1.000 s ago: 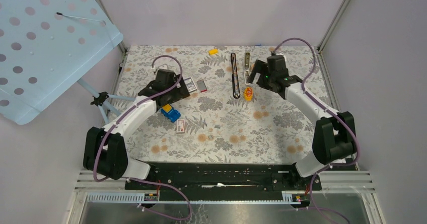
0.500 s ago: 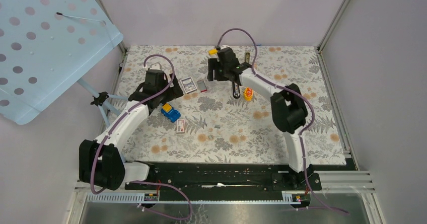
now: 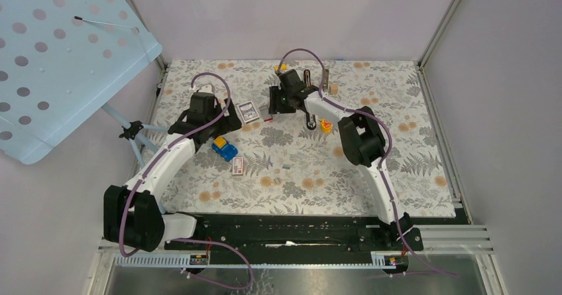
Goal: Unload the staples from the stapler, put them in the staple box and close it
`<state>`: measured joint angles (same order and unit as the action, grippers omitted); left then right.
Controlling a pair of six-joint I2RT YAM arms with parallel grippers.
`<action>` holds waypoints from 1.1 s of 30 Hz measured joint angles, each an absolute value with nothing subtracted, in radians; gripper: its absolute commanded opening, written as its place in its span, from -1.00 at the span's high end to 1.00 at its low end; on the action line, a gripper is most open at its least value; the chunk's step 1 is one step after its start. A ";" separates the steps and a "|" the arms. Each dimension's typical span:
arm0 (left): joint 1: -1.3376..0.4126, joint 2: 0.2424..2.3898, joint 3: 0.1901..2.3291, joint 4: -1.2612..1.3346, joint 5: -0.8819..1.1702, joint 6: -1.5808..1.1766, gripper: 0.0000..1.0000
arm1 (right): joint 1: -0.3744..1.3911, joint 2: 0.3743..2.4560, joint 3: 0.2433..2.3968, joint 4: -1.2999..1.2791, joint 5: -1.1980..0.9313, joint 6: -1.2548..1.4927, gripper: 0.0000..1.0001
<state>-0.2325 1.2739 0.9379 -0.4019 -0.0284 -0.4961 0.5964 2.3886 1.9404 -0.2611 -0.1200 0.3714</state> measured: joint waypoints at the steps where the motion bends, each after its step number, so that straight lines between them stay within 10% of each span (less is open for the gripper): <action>1: -0.231 1.274 0.938 -0.402 -0.025 -0.496 -0.91 | 0.596 2.394 1.947 -0.261 -0.124 0.372 -0.10; 33: -0.191 1.274 0.926 -0.398 0.027 -0.494 -0.89 | 0.596 2.517 2.078 -0.250 -0.170 0.414 0.62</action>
<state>-0.1905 1.2739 0.9257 -0.3981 0.0269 -0.4938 0.5964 2.5172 2.0785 -0.2501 -0.1696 0.4137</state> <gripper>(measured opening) 0.945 0.210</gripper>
